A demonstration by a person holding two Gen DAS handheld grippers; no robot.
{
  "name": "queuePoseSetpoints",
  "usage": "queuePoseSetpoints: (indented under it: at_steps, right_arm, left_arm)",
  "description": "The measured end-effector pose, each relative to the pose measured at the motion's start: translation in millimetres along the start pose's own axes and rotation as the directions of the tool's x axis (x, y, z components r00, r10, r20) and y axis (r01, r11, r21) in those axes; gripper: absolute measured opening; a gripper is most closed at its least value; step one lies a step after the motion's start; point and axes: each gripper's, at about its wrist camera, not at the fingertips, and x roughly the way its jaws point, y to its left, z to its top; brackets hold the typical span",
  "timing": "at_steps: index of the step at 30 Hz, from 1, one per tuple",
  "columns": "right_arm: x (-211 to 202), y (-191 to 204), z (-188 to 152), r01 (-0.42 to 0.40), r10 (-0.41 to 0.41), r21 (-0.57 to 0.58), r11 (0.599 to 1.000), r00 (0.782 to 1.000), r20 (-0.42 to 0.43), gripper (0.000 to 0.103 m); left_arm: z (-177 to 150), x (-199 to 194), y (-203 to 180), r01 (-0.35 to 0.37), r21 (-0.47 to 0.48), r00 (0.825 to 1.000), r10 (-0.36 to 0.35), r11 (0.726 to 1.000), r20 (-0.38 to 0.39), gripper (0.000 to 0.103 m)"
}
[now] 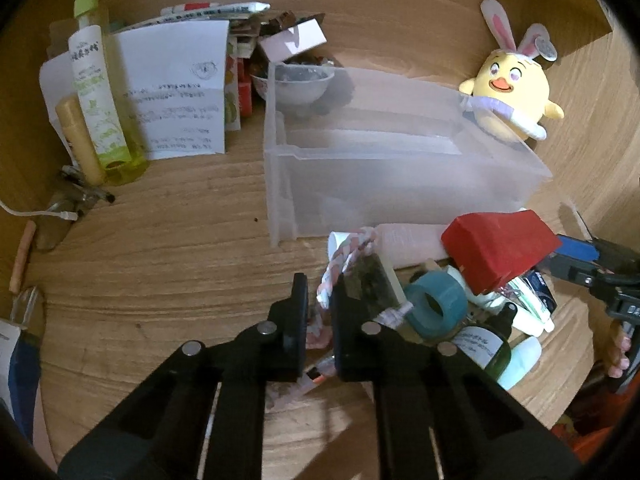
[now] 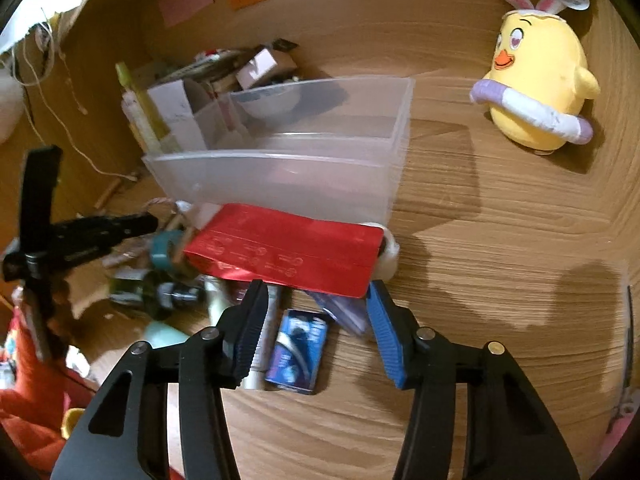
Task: Organize objects
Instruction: 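Grasp the braided cord with the left tool while the right tool grasps the red envelope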
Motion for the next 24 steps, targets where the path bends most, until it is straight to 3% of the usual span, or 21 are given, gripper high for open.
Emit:
queuePoseSetpoints:
  at_steps: [9,16,24]
  right_arm:
    - [11,31,16,-0.064,0.064,-0.003,0.998,0.997,0.042,0.048]
    - [29,47,27,-0.098,0.097,0.015,0.995,0.995,0.029,0.059]
    - [58,71,33,-0.150,0.150,0.000,0.989,0.988,-0.025,0.059]
  left_arm:
    - [2,-12,0,-0.014,-0.005,0.998,0.015,1.000,0.058,0.007]
    - [1,-8,-12,0.009,0.047,0.998,-0.012,0.999,0.059,0.007]
    - [0,-4,-24,0.025,0.095,0.998,-0.030,0.995,0.052,0.007]
